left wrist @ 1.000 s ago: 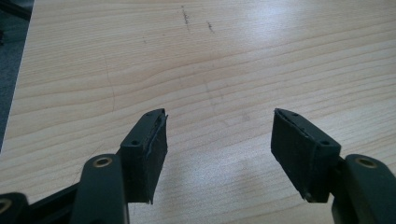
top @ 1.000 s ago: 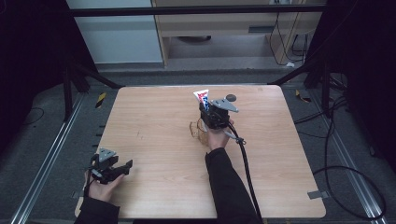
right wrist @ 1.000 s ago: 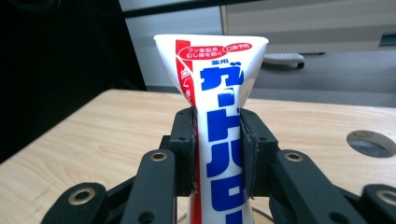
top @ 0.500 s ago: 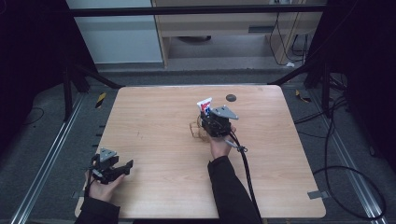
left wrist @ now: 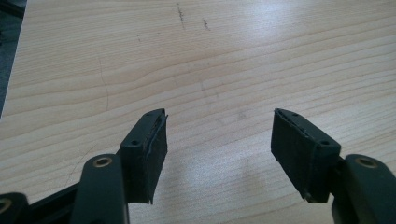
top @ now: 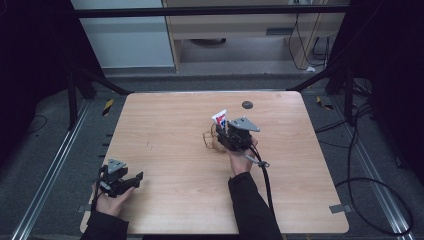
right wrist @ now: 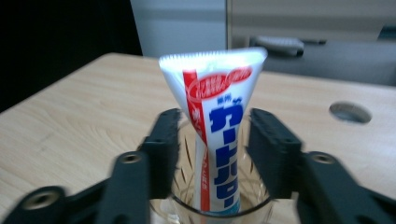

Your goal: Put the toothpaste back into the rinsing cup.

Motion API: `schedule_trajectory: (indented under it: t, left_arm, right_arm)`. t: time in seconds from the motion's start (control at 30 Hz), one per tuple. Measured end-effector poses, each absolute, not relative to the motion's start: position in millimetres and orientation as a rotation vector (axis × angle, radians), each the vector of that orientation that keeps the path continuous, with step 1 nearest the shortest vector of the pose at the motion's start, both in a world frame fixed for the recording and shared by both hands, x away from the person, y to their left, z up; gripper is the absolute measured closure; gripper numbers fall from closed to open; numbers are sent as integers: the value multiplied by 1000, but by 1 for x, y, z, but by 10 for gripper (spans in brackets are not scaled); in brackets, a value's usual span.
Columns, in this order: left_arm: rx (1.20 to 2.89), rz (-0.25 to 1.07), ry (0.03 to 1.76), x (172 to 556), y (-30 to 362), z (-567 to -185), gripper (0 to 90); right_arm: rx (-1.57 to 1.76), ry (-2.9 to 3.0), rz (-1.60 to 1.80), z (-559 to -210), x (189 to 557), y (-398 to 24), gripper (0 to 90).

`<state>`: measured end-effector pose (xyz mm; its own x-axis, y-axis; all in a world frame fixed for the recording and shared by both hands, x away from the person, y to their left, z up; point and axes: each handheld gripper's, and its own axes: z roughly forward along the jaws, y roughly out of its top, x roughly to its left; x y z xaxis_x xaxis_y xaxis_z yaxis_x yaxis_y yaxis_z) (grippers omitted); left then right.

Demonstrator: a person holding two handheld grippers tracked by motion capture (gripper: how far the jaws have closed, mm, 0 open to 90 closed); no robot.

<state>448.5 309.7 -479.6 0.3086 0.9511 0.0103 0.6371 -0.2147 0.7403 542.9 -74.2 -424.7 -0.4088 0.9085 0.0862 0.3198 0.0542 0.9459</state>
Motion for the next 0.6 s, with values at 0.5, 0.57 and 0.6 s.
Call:
schedule_trajectory:
  t: [0.5, 0.57, 0.6]
  left_arm:
    - [1959, 632, 1382, 447, 307, -480, 348]
    - [1960, 630, 1378, 447, 306, -480, 347]
    - [1961, 630, 1376, 446, 306, -480, 346]
  right_arm:
    - [1149, 1878, 1317, -396, 484, -113, 187]
    - [1172, 1909, 1311, -400, 477, -122, 180]
    - [1174, 1927, 1303, -403, 474, -127, 174]
